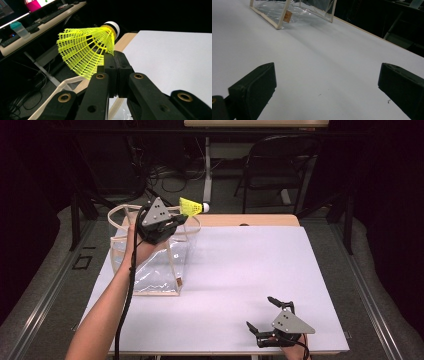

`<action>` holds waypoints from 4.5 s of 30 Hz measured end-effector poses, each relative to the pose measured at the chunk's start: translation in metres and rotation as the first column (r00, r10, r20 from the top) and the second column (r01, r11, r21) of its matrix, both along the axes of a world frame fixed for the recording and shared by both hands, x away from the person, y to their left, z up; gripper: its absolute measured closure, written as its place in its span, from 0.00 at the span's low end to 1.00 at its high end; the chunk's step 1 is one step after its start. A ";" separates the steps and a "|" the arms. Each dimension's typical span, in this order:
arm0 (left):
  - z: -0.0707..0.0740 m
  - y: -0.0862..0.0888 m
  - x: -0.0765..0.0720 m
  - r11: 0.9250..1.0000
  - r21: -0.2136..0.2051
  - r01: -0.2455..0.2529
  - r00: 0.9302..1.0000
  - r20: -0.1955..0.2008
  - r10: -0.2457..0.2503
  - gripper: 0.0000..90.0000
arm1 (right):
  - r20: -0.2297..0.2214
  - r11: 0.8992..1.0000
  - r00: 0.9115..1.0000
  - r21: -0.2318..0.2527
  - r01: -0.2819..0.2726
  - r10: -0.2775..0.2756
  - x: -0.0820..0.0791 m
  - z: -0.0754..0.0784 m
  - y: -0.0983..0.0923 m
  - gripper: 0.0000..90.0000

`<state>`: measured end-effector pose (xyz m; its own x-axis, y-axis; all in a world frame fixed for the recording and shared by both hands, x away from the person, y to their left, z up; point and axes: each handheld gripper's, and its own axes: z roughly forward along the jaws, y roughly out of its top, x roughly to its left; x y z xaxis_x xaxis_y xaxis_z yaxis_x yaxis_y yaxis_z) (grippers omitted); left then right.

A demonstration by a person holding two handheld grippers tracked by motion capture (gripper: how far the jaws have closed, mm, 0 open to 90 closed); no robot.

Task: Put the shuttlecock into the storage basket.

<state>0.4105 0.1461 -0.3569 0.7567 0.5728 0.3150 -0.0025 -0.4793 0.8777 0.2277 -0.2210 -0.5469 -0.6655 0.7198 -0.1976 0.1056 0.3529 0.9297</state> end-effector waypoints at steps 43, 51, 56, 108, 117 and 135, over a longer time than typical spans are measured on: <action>0.004 0.047 -0.005 0.996 -0.019 -0.084 0.996 0.005 0.084 1.00 | -0.001 1.000 1.000 -0.001 0.002 -0.002 0.001 -0.001 0.000 0.02; 0.003 0.058 -0.006 0.995 -0.028 -0.101 0.995 -0.003 0.100 1.00 | -0.006 1.000 1.000 -0.004 0.001 -0.001 0.002 -0.001 0.000 0.02; 0.002 0.064 -0.007 0.993 -0.029 -0.113 0.994 -0.004 0.113 1.00 | 0.000 1.000 1.000 -0.004 0.003 -0.003 0.002 -0.001 0.000 0.02; -0.024 0.094 -0.008 0.982 0.004 -0.189 0.981 -0.044 0.189 1.00 | 0.001 1.000 1.000 -0.004 0.008 -0.008 0.001 -0.001 0.000 0.02; -0.028 0.096 -0.006 0.982 0.016 -0.188 0.980 -0.059 0.189 0.99 | 0.001 1.000 1.000 -0.006 0.007 -0.007 0.001 -0.001 0.000 0.02; -0.033 0.098 0.002 0.974 0.071 -0.215 0.967 -0.122 0.223 0.99 | -0.001 1.000 1.000 -0.009 0.006 -0.006 0.001 -0.001 0.000 0.02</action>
